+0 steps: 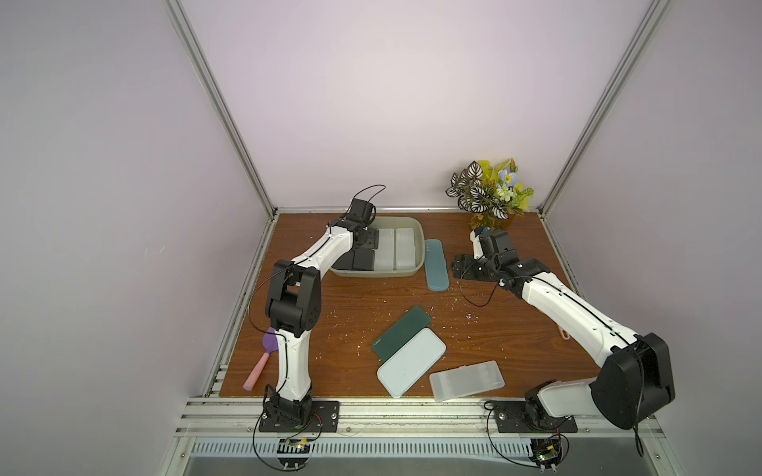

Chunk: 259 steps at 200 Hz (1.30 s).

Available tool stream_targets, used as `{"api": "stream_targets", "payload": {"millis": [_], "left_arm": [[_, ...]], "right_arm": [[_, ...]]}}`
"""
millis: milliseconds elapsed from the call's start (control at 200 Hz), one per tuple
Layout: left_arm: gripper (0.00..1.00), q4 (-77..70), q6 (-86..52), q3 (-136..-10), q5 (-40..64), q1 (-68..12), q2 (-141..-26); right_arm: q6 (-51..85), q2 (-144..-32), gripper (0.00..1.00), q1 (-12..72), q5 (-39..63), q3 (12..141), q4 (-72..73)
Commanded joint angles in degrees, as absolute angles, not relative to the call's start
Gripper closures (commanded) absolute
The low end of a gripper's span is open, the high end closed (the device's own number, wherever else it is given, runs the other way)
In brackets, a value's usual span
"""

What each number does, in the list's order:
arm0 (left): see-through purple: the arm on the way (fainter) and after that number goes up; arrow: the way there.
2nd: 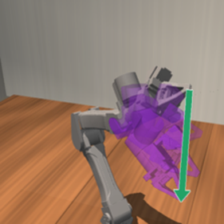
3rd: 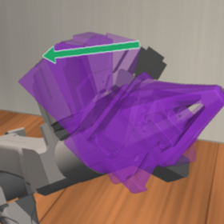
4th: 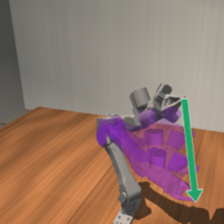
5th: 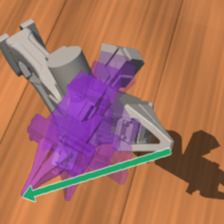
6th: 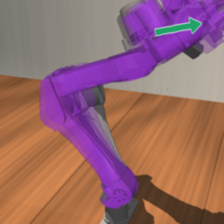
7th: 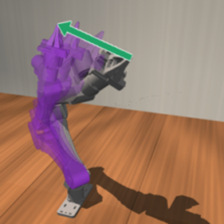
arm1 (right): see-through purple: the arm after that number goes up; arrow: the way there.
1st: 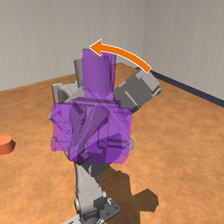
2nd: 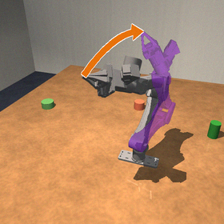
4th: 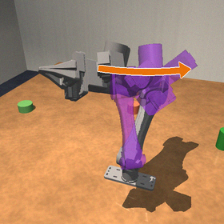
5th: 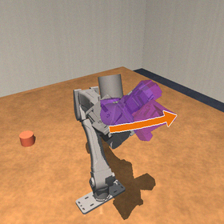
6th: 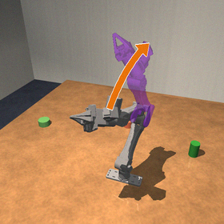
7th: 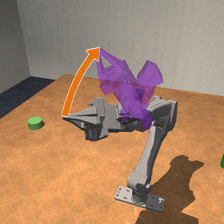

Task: Put the pencil case into the storage box
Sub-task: Place the pencil case at the storage box.

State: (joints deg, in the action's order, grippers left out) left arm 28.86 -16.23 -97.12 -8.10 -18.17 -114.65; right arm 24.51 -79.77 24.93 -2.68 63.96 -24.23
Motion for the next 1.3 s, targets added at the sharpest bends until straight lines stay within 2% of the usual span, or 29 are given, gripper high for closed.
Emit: {"api": "stream_targets", "payload": {"millis": [0, 180, 235, 320, 450, 806, 1121, 1291], "left_arm": [[0.27, 29.5, -15.7, -96.1, -7.8, -18.5, -111.2], [0.64, 27.4, -16.3, -92.1, -4.4, -17.9, -111.7], [0.71, 25.9, -17.0, -90.5, -2.6, -17.4, -112.3], [0.77, 24.9, -17.6, -89.7, -0.7, -16.8, -114.5], [0.8, 24.4, -18.1, -89.7, 0.3, -16.5, -117.7], [0.8, 24.1, -18.7, -89.6, 1.3, -16.5, -122.4], [0.8, 21.4, -19.7, -85.4, -4.0, -15.6, -112.4], [0.8, 22.6, -19.4, -86.1, -4.5, -14.4, -113.1]], "right_arm": [[25.1, -78.7, 0.1, 24.7, -2.5, 66.1, -23.9], [25.4, -78.3, 0.1, 24.7, -2.4, 65.8, -24.0], [25.4, -78.1, 0.1, 24.7, -2.4, 65.8, -24.0], [25.4, -77.9, 0.1, 24.7, -2.3, 65.7, -24.3], [25.2, -77.5, 0.1, 24.7, -2.5, 65.6, -24.6], [25.3, -77.9, 0.1, 24.7, -2.2, 64.9, -24.0], [25.0, -78.5, 0.1, 24.7, -2.1, 65.9, -24.0], [25.0, -79.0, 0.1, 24.7, -2.0, 66.2, -23.9]]}}
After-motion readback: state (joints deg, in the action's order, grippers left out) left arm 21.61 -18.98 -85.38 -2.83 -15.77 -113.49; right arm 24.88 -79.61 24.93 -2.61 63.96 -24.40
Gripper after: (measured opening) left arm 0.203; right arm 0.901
